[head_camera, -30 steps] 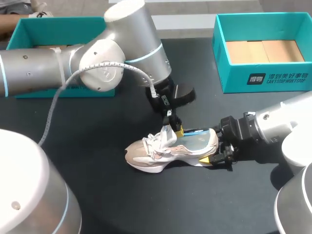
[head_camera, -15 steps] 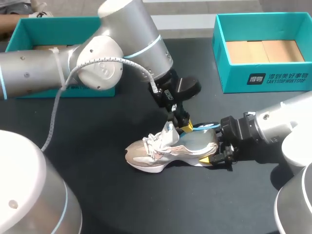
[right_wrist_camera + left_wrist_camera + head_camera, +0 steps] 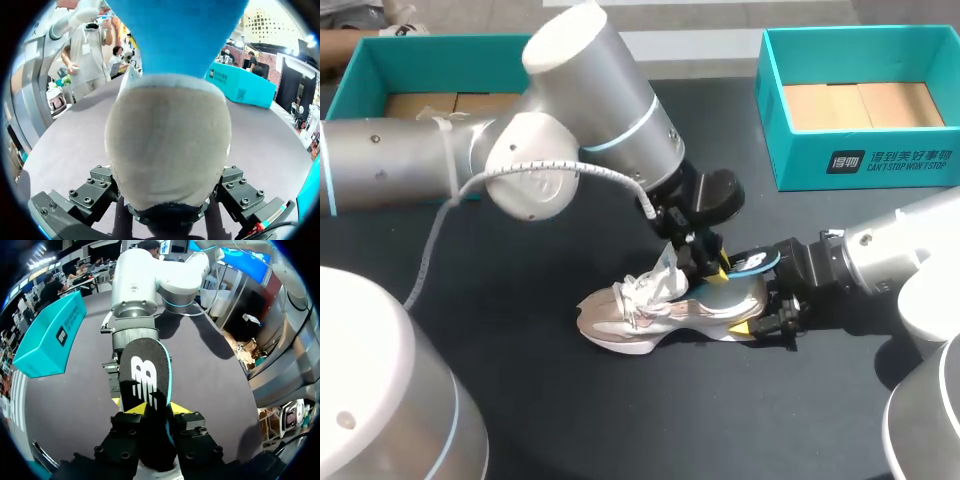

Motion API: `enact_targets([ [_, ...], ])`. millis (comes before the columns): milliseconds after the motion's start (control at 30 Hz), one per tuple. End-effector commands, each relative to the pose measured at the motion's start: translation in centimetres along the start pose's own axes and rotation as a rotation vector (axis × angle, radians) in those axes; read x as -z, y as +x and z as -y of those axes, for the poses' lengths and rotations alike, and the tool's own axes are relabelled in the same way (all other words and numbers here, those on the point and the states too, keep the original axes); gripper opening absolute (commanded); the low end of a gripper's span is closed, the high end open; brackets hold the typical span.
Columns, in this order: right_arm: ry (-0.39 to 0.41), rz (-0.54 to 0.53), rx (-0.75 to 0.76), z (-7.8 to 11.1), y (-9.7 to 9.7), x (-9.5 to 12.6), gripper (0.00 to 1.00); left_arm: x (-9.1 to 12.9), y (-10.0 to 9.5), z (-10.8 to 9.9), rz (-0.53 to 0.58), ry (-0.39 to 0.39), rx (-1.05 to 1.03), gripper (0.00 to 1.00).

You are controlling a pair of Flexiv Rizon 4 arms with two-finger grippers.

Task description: Take the shoe out of the shoebox, open the shoe tongue, remove and reinsert the insole, then place the shoe into the shoebox

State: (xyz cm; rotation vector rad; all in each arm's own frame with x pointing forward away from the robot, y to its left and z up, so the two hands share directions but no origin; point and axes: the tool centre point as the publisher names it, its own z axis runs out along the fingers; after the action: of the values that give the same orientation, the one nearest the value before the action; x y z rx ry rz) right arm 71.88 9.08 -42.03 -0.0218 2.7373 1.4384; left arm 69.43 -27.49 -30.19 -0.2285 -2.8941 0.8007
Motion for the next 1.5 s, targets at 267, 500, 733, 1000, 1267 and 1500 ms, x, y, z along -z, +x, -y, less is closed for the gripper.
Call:
enact_targets([
  [267,0.003,0.002,0.0,-0.1,0.1,-0.1,0.0,-0.9,1.3,-0.4,0.233,0.007,-0.026,0.25],
  [500,0.003,0.002,0.0,-0.1,0.1,-0.1,0.0,-1.1,1.0,-0.3,0.346,0.018,-0.011,0.48],
  [733,0.003,0.002,0.0,-0.1,0.1,-0.1,0.0,-1.4,0.6,-0.1,0.455,0.02,0.0,0.48],
  [1000,0.003,0.002,0.0,-0.1,0.1,-0.1,0.0,-1.8,0.0,0.2,0.576,0.025,0.014,0.38],
  [1267,0.003,0.002,0.0,-0.1,0.1,-0.1,0.0,-2.3,-0.5,0.4,0.684,0.051,0.044,0.42],
  [1500,0.003,0.002,0.0,-0.1,0.1,-0.1,0.0,-2.9,-1.4,0.3,0.72,0.046,0.056,0.38],
])
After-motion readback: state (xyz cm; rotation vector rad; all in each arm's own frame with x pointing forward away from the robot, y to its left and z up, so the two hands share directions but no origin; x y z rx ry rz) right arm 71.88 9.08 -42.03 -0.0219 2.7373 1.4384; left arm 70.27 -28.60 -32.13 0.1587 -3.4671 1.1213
